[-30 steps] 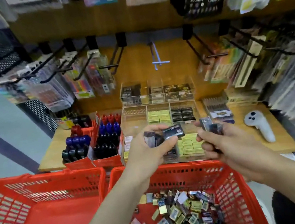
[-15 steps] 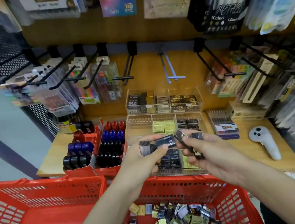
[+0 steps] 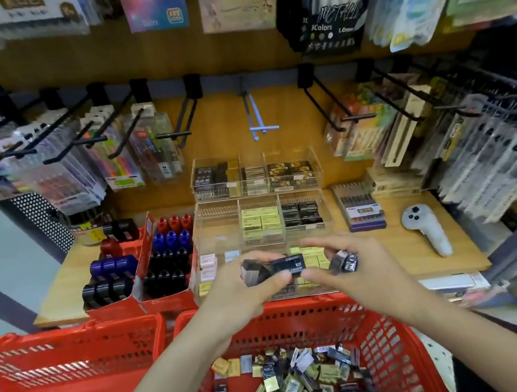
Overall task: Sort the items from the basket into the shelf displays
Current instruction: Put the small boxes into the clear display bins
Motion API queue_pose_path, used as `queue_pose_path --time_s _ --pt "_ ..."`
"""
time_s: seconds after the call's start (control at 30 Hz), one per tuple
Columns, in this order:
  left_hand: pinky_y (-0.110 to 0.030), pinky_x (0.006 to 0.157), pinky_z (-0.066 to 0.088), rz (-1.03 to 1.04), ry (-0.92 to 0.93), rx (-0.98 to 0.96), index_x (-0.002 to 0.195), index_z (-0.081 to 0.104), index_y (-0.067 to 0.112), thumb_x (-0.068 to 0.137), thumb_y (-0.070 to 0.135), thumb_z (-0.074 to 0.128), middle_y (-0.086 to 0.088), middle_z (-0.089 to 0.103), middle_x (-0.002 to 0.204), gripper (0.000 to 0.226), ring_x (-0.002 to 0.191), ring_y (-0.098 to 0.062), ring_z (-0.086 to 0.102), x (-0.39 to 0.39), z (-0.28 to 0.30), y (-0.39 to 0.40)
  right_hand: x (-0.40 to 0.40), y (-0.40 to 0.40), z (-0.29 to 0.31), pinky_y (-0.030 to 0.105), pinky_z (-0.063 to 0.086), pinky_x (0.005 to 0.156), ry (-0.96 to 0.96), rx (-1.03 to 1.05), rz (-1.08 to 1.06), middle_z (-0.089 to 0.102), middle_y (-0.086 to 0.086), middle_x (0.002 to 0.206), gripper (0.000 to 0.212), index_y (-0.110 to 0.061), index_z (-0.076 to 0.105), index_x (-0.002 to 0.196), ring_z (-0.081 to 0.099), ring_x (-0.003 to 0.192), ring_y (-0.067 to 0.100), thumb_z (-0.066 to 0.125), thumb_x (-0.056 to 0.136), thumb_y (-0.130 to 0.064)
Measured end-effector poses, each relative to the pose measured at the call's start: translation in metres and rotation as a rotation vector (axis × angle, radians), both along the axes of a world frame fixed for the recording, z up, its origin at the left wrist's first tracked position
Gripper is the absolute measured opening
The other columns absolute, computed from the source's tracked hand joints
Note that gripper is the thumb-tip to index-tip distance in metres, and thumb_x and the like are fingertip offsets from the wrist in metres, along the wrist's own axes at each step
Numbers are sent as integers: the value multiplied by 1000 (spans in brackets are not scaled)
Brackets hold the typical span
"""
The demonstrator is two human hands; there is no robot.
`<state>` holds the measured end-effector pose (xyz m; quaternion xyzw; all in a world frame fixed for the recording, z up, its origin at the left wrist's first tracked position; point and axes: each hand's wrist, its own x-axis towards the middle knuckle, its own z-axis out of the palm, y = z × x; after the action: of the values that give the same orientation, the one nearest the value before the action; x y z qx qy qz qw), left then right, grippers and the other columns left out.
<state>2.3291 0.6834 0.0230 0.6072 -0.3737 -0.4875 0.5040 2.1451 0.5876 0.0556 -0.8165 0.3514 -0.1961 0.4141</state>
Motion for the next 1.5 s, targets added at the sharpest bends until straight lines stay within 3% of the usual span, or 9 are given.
queue_pose_path --time_s 0.13,0.27,0.43,0.8,1.1,1.27,1.37,1.43,1.5 --pt "-16 45 35 -19 14 43 109 69 22 89 24 73 12 56 58 21 50 -4 46 3 -6 -17 6 -16 -8 7 36 75 66 -111 25 52 -31 85 34 -43 69 106 51 89 -13 67 75 -56" --pt "-14 45 38 75 125 129 114 68 20 88 29 72 9 63 70 28 58 -3 51 17 -8 -51 28 -65 -24 6 37 68 105 -335 35 52 -24 89 29 -26 69 116 55 82 -4 70 88 -34" --pt "-18 42 33 334 490 215 101 53 10 97 23 57 -6 54 78 14 60 -12 48 38 -15 -99 57 -154 -61 33 48 82 308 -379 -237 64 9 108 30 -15 69 119 59 101 26 70 90 -25" --pt "-29 51 53 315 721 193 102 61 5 102 18 52 -17 57 93 15 70 -25 60 37 -44 -111 92 -183 -104 35 55 81 598 -593 -227 68 2 115 44 -30 61 126 65 102 26 70 86 -15" --pt "-29 52 52 288 719 178 104 64 3 102 18 51 -20 57 101 20 66 -25 62 25 -39 -103 106 -175 -104 38 55 79 587 -519 -284 70 5 90 48 -27 47 124 65 87 30 75 85 -27" --pt "-32 61 57 272 710 150 116 68 4 100 16 55 -20 60 115 24 74 -26 68 26 -33 -97 98 -167 -84 30 49 68 483 -477 -285 68 2 88 26 -24 59 106 63 79 24 74 85 -25" --pt "-28 54 54 295 655 146 112 71 9 99 16 57 -16 66 99 20 66 -21 69 25 -27 -95 79 -152 -61 20 42 55 257 -157 -264 61 -8 77 24 -24 60 95 57 67 9 78 82 -31" --pt "-23 47 47 313 571 159 109 71 10 97 21 62 -11 66 91 19 58 -14 64 19 -22 -94 65 -133 -44 22 45 58 201 163 -111 57 -6 78 24 -20 59 105 54 66 8 73 87 -27" --pt "-20 44 42 302 480 162 108 69 10 88 31 73 -4 67 77 29 55 -10 59 9 -13 -92 52 -110 -30 25 44 54 245 253 53 53 -4 77 20 -19 55 115 51 60 6 61 96 -23"
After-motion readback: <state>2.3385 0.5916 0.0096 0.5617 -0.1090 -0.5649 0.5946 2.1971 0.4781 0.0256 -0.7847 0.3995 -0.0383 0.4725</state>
